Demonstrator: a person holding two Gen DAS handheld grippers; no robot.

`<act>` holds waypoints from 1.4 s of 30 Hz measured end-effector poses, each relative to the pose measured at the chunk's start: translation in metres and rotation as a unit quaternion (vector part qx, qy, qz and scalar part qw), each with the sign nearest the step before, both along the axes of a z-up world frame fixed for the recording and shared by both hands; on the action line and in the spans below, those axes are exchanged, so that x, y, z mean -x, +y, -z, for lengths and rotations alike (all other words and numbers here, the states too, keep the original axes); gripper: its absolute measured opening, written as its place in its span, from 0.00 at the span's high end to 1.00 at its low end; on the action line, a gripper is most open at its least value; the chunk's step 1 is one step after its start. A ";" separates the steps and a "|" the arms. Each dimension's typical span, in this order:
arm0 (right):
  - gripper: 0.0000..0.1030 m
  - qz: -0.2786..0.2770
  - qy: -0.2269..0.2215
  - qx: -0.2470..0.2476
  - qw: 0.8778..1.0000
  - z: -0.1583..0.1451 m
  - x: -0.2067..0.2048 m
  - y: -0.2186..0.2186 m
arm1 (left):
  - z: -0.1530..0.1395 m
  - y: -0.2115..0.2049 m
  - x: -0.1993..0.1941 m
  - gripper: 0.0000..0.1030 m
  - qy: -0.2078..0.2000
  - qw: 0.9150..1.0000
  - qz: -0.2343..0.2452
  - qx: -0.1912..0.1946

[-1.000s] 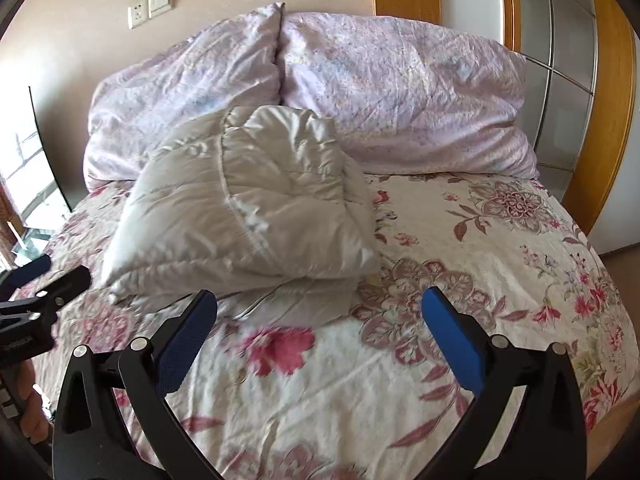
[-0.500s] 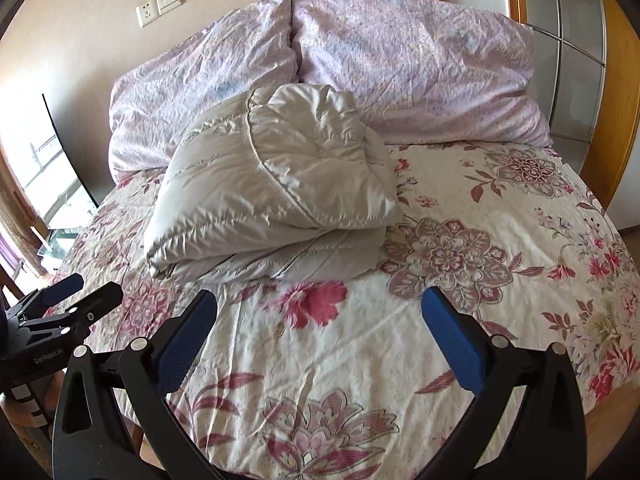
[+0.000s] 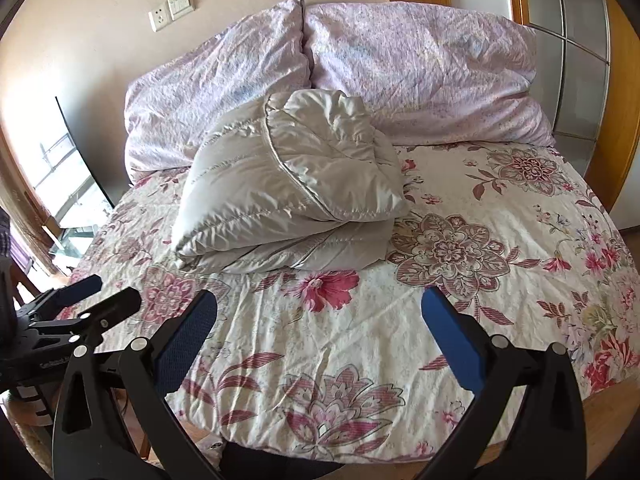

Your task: Fold large clothes

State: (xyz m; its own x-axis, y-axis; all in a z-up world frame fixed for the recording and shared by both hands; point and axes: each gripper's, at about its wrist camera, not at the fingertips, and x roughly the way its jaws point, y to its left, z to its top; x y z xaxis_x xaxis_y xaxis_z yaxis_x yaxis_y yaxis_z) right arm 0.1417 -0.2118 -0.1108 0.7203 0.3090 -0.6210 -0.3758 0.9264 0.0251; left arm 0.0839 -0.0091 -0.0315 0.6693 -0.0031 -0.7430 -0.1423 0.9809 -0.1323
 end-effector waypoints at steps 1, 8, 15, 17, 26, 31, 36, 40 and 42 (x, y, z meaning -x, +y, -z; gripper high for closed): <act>0.01 -0.002 0.000 -0.003 1.000 -0.001 0.001 0.000 | -0.001 -0.001 0.001 0.02 0.000 1.000 0.000 -0.001; 0.01 -0.012 0.003 -0.010 1.000 -0.006 0.011 -0.002 | -0.003 -0.004 0.005 0.02 0.004 1.000 0.001 -0.003; 0.01 -0.007 0.009 -0.014 1.000 -0.002 0.005 -0.002 | -0.001 -0.003 0.003 0.02 0.005 1.000 -0.004 -0.002; 0.01 -0.007 0.010 -0.015 1.000 -0.001 0.004 -0.004 | -0.001 -0.002 0.002 0.02 0.006 1.000 -0.006 -0.003; 0.01 -0.008 0.010 -0.017 1.000 -0.002 0.002 -0.004 | 0.000 -0.004 0.000 0.02 0.006 1.000 -0.001 -0.007; 0.01 -0.008 0.013 -0.020 1.000 -0.001 0.002 -0.003 | 0.001 -0.005 0.000 0.02 0.007 1.000 0.002 -0.004; 0.01 -0.010 0.016 -0.022 1.000 0.000 0.001 -0.003 | 0.002 -0.006 -0.001 0.02 0.008 1.000 0.008 0.001; 0.01 -0.010 0.016 -0.023 1.000 0.001 0.001 -0.004 | 0.002 -0.006 -0.001 0.02 0.008 1.000 0.008 0.002; 0.01 -0.010 0.016 -0.023 1.000 0.000 0.001 -0.004 | 0.003 -0.006 -0.001 0.02 0.009 1.000 0.008 0.002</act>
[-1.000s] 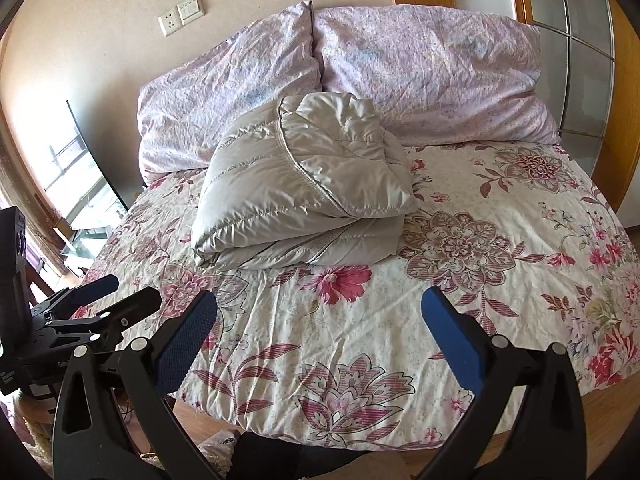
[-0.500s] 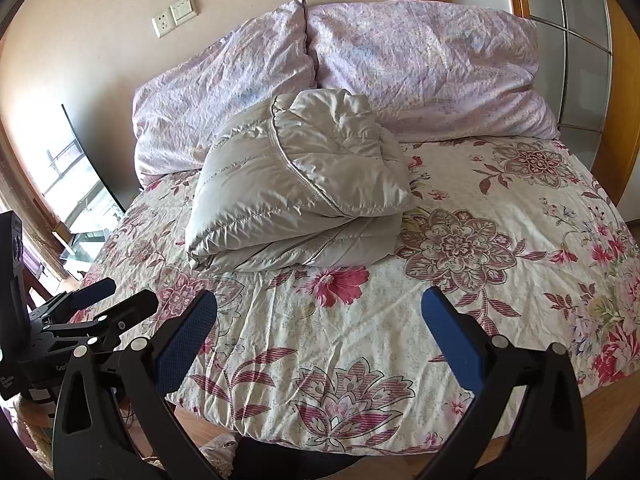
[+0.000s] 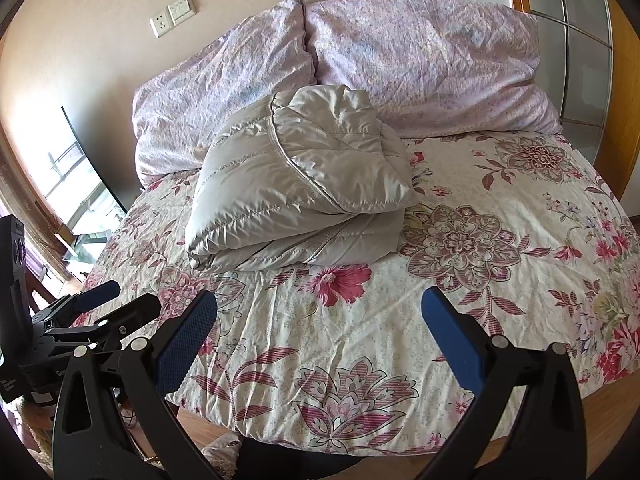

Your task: Fold large clothes

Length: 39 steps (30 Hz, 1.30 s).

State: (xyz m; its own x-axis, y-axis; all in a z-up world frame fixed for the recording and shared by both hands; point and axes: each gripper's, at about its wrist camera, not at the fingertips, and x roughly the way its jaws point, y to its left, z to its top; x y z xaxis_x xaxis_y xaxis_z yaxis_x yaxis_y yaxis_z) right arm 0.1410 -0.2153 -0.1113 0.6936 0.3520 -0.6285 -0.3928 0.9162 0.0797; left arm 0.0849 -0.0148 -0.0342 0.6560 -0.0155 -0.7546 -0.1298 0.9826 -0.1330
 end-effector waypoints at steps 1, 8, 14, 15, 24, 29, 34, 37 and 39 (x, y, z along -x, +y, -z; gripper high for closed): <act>0.01 0.000 0.000 0.000 1.000 0.000 0.000 0.000 | 0.000 0.000 0.000 0.02 0.000 1.000 0.000 0.000; 0.01 -0.001 0.000 0.001 1.000 0.001 0.000 0.000 | 0.001 0.001 0.000 0.02 0.000 1.000 0.000 0.001; 0.01 -0.001 -0.001 0.001 1.000 0.000 0.000 0.001 | 0.003 0.002 -0.001 0.02 0.001 1.000 -0.001 0.002; 0.01 -0.001 -0.001 0.001 1.000 0.000 0.000 0.000 | 0.003 0.002 0.000 0.02 0.001 1.000 -0.001 0.002; 0.01 0.001 -0.002 0.001 1.000 0.001 -0.002 0.000 | 0.004 0.003 -0.001 0.02 0.002 1.000 -0.001 0.002; 0.01 0.002 -0.003 0.001 1.000 0.001 -0.003 -0.002 | 0.004 0.004 -0.002 0.02 0.003 1.000 0.000 0.003; 0.01 0.001 -0.002 0.001 1.000 0.001 -0.003 -0.002 | 0.004 0.004 -0.002 0.02 0.003 1.000 0.001 0.004; 0.01 0.002 -0.003 0.002 1.000 0.001 -0.003 -0.002 | 0.005 0.004 -0.004 0.02 0.004 1.000 0.003 0.006; 0.01 0.001 -0.003 0.001 1.000 0.000 -0.003 -0.002 | 0.004 0.003 -0.004 0.02 0.004 1.000 0.003 0.006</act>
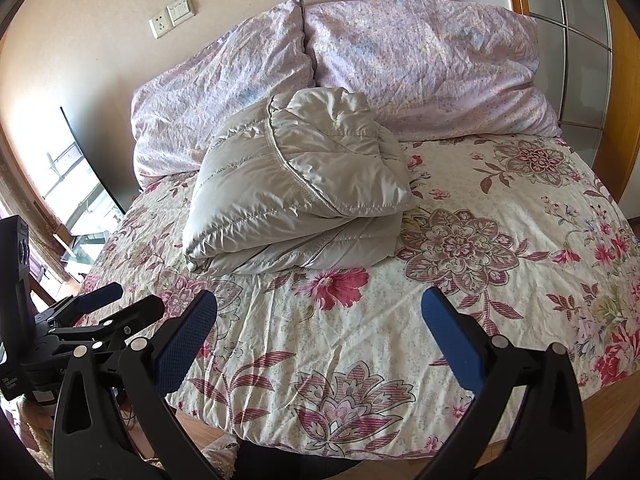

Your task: Fold large clothes

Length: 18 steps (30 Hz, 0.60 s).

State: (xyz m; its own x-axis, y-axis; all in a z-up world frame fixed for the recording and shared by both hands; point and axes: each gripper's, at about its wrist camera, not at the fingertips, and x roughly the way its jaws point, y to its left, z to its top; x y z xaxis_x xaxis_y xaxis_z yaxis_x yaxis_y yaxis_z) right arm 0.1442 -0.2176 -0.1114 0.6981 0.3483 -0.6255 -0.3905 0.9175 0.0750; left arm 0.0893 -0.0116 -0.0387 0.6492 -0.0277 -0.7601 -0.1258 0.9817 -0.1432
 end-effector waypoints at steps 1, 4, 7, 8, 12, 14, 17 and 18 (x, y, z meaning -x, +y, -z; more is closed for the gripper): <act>0.01 0.000 0.000 0.000 1.000 0.000 0.000 0.000 | 0.000 0.000 0.000 0.02 0.000 1.000 0.000 0.000; 0.01 0.000 0.000 0.000 1.000 0.000 0.000 0.000 | 0.000 0.000 0.000 0.02 -0.002 1.000 -0.002 -0.001; 0.01 0.000 0.000 0.000 1.000 0.001 0.000 0.001 | -0.001 -0.001 0.000 0.02 -0.004 1.000 -0.003 -0.004; 0.01 -0.001 0.001 0.000 1.000 0.001 -0.001 0.000 | -0.001 -0.001 0.000 0.02 -0.004 1.000 -0.002 -0.005; 0.01 0.000 0.001 0.000 1.000 0.000 -0.001 0.000 | -0.002 -0.001 -0.001 0.02 -0.003 1.000 0.000 -0.003; 0.01 0.000 0.000 0.000 1.000 0.001 -0.001 -0.001 | -0.002 -0.002 -0.002 0.02 -0.002 1.000 0.002 -0.003; 0.01 0.001 0.000 0.000 1.000 0.000 -0.002 -0.001 | -0.002 -0.002 -0.001 0.02 -0.003 1.000 0.003 -0.003; 0.01 0.001 0.001 0.000 1.000 0.000 -0.002 -0.001 | -0.002 -0.002 -0.001 0.02 -0.002 1.000 0.003 -0.003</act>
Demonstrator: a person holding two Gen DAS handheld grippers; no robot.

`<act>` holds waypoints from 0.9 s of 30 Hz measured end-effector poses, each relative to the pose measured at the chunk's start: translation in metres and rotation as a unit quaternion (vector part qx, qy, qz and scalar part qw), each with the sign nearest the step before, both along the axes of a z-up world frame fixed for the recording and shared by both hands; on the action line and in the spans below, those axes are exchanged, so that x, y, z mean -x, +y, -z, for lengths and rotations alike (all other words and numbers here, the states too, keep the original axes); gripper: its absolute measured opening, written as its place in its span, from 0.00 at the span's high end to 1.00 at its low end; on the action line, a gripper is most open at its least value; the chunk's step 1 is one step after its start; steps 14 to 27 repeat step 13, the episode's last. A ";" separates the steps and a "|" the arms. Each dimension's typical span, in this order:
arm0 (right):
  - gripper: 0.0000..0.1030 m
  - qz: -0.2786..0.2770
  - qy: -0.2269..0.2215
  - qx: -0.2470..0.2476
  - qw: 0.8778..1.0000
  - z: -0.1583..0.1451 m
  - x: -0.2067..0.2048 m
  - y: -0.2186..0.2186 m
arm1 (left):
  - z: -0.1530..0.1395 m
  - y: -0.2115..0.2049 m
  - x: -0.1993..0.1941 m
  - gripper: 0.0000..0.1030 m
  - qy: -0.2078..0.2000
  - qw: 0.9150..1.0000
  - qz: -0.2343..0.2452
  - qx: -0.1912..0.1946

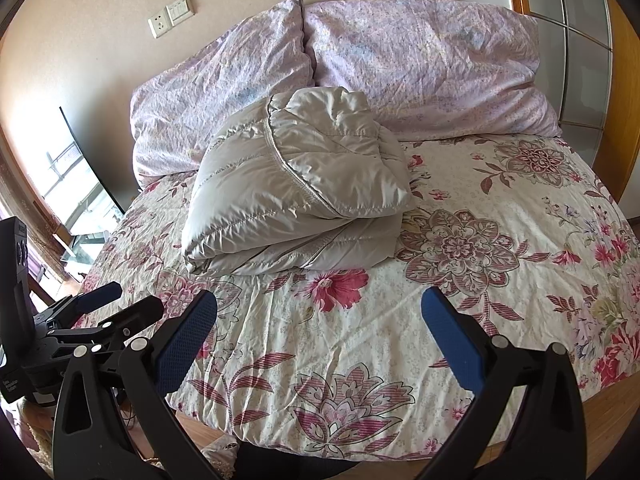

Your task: Fold large clothes

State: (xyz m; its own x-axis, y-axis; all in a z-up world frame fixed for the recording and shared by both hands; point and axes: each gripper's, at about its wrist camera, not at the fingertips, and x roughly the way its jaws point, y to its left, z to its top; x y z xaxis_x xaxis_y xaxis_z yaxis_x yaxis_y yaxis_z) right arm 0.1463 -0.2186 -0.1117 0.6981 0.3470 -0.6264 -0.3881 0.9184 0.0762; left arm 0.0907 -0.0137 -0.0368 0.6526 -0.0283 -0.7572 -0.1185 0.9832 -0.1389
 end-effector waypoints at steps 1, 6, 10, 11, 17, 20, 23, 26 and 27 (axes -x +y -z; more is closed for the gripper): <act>0.01 0.000 0.000 0.000 1.000 0.000 -0.001 0.000 | 0.000 0.000 0.000 0.02 0.000 1.000 0.001 0.000; 0.01 0.000 0.001 0.001 1.000 0.000 -0.002 -0.001 | -0.001 -0.001 0.000 0.02 -0.003 1.000 0.007 0.001; 0.01 0.000 0.000 0.001 1.000 0.000 -0.002 0.000 | 0.000 -0.002 0.000 0.02 -0.003 1.000 0.010 0.004; 0.01 0.000 0.000 0.000 1.000 0.000 -0.002 -0.001 | 0.000 -0.002 0.000 0.02 -0.002 1.000 0.010 0.004; 0.01 0.000 0.001 0.001 1.000 0.000 -0.002 -0.001 | 0.000 -0.002 -0.001 0.02 -0.003 1.000 0.010 0.005; 0.01 0.000 0.001 0.001 1.000 0.000 -0.002 -0.001 | 0.000 -0.002 -0.001 0.02 -0.003 1.000 0.010 0.005; 0.01 0.000 0.001 0.001 1.000 0.000 -0.002 -0.001 | 0.000 -0.002 -0.001 0.02 -0.003 1.000 0.010 0.005; 0.01 0.000 0.001 0.001 1.000 0.000 -0.002 -0.001 | 0.000 -0.002 -0.001 0.02 -0.003 1.000 0.010 0.005; 0.01 0.000 0.001 0.001 1.000 0.000 -0.002 -0.001 | 0.000 -0.002 -0.001 0.02 -0.003 1.000 0.010 0.005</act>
